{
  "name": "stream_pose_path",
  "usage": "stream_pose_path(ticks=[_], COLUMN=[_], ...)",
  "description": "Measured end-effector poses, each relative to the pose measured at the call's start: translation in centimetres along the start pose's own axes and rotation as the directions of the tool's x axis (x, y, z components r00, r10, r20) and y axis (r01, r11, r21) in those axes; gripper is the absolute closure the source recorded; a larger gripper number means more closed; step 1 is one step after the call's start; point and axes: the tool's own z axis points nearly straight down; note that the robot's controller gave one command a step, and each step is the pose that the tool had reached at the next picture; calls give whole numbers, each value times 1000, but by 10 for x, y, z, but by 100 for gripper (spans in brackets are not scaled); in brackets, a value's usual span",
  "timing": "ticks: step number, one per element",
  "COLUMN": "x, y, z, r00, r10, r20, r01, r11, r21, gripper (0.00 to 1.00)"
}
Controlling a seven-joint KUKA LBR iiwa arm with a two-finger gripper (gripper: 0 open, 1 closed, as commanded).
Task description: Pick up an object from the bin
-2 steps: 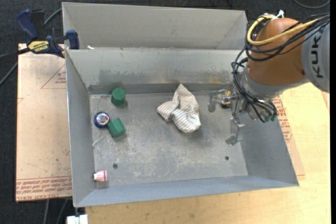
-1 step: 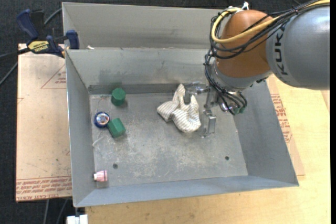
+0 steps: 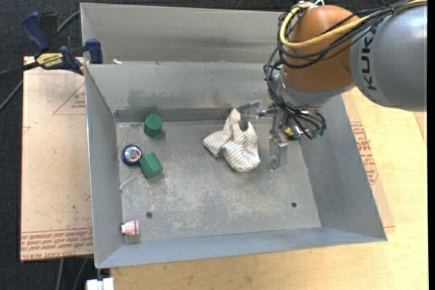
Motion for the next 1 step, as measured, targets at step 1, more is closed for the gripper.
stream_pose_path(ticks=[1], x=[-25], y=[18], z=[93], r00=[974], r10=[227], r20=[-1], r01=[-227], r11=[974], r21=[-3], gripper=[0])
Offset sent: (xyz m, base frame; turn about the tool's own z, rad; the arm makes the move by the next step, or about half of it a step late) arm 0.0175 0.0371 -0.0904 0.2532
